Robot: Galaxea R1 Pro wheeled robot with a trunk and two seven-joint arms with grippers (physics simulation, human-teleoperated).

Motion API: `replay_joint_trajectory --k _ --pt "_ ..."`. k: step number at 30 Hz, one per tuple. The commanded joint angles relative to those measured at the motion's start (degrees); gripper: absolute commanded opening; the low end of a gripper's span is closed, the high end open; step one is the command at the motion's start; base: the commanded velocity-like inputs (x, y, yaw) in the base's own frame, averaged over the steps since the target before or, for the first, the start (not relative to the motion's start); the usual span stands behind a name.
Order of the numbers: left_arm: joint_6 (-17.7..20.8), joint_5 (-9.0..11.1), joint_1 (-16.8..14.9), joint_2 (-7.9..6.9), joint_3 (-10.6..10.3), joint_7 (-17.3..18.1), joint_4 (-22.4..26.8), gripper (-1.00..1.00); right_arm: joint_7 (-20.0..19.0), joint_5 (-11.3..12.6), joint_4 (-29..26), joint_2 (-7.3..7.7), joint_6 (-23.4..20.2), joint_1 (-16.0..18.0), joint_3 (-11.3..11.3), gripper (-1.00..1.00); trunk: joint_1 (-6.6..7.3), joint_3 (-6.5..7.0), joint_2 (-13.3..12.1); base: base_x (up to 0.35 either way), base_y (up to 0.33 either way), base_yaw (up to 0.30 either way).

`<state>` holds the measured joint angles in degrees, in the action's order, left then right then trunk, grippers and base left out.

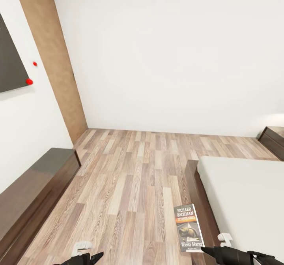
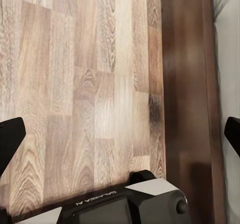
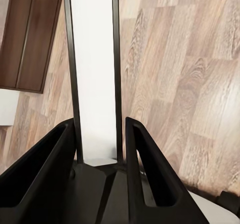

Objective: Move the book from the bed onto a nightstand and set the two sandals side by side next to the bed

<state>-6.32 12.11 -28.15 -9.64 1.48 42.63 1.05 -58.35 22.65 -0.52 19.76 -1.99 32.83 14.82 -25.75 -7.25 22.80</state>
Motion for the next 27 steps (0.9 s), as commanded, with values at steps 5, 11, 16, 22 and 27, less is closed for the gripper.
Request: replay_joint_trajectory --k 5,11,16,22,27 --pt "-0.3 -0.1 -0.1 0.01 0.1 0.1 -0.1 1.00 -0.2 0.6 0.0 0.02 -0.2 0.1 0.5 -1.00 -0.04 0.34 0.1 0.000 0.000 0.000" --pt "-0.3 -0.1 -0.1 0.00 0.1 0.2 -0.1 1.00 -0.2 0.6 0.0 0.02 -0.2 0.1 0.5 -1.00 -0.04 0.89 0.1 0.000 0.000 0.000" --pt "-0.3 -0.1 -0.1 0.00 0.1 0.2 -0.1 1.00 -0.2 0.6 0.0 0.02 -0.2 0.0 0.5 -1.00 -0.04 1.35 0.1 0.000 0.000 0.000" --pt "-0.3 -0.1 -0.1 0.01 0.1 0.2 -0.1 1.00 -0.2 0.6 0.0 0.02 -0.2 0.1 0.5 -1.00 -0.04 1.90 0.1 0.000 0.000 0.000" --pt "-0.3 -0.1 -0.1 0.00 0.1 0.2 -0.1 1.00 -0.2 0.6 0.0 0.02 -0.2 0.0 0.5 -1.00 -0.04 2.36 0.1 0.000 0.000 0.000"
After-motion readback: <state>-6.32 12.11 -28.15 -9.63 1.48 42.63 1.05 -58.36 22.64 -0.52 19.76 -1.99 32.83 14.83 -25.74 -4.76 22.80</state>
